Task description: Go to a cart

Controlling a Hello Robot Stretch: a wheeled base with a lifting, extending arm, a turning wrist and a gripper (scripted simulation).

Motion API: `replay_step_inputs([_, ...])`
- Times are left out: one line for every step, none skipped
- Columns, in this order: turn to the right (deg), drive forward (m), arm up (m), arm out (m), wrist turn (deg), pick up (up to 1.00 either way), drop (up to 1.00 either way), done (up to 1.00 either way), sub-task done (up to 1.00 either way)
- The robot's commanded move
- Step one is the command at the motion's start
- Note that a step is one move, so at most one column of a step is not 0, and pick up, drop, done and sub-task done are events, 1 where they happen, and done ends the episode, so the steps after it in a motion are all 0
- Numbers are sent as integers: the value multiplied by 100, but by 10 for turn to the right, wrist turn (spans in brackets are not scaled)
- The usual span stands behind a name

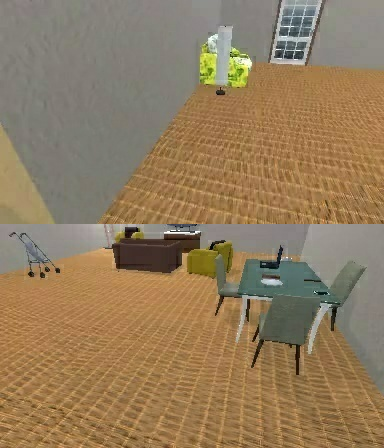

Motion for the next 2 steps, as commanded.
replay_step_inputs([150,0,0,0,0,0,0,0,0])
replay_step_inputs([0,15,0,0,0,0,0,0,0])
